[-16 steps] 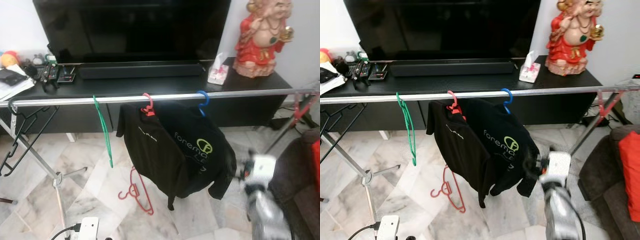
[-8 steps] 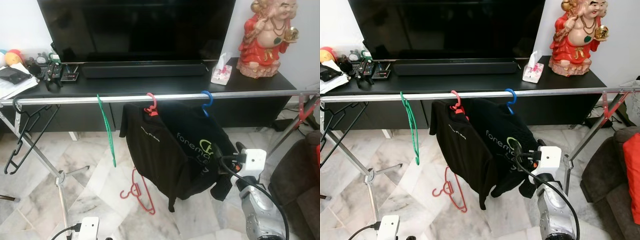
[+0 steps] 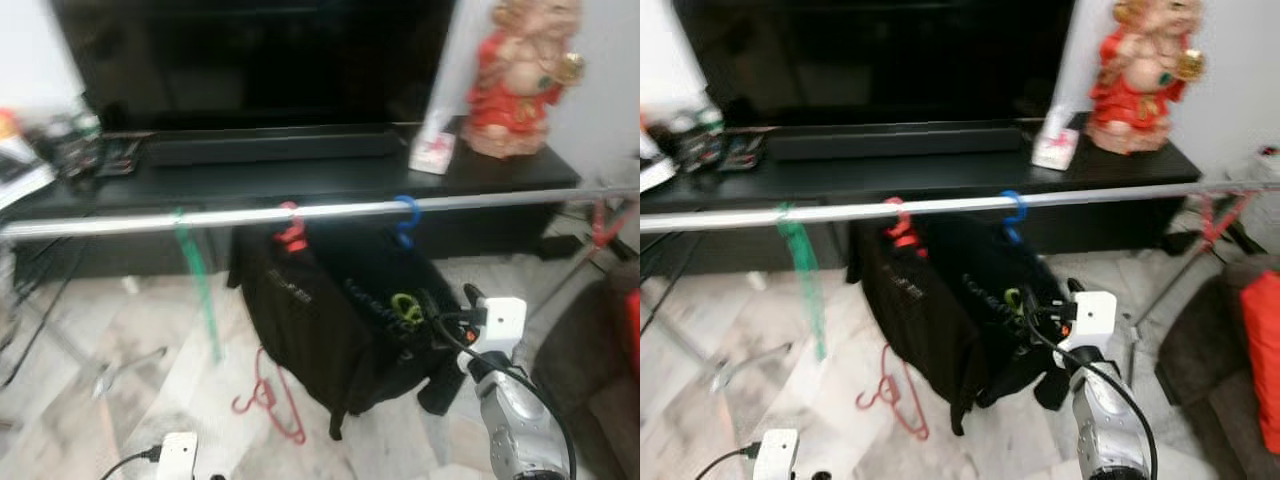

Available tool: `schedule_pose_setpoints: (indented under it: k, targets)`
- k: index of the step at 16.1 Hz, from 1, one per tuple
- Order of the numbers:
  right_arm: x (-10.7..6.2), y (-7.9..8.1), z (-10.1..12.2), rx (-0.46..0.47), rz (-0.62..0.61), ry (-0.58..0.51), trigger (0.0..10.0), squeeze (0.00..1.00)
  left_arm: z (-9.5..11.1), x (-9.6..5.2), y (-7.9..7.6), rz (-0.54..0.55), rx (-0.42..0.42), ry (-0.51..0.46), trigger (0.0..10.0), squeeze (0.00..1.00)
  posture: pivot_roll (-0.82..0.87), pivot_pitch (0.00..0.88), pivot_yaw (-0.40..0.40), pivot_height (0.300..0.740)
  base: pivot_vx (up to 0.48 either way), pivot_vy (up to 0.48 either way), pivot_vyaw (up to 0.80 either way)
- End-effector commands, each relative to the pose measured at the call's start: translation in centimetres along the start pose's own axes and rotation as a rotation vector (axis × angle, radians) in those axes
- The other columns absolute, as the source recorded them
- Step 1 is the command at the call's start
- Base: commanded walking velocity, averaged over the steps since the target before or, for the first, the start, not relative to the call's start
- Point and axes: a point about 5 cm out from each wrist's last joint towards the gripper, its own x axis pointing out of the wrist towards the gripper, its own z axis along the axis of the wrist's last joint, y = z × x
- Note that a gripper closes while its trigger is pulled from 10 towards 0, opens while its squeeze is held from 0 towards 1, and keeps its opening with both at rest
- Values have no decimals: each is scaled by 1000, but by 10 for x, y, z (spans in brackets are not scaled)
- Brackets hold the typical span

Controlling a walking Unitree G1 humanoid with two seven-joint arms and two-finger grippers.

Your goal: Hang hanger

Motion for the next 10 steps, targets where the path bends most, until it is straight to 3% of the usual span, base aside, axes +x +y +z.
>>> schedule_pose_setpoints:
  k: [1,5,10]
  targets:
    - [1,-1,4,2,2,-10,10000,0,-2,0,-1,-5,-2,4,10000,0,-119,0,-17,740,315,0,0]
    - [-1,0,3,5,14,-3,10000,0,-1,0,-1,-1,-3,0,10000,0,-116,0,-21,740,79,0,0]
    - [-6,-13,3,-24,26,33,10000,0,-6,-1,-2,-2,-2,9,10000,0,-124,0,-22,740,0,0,0]
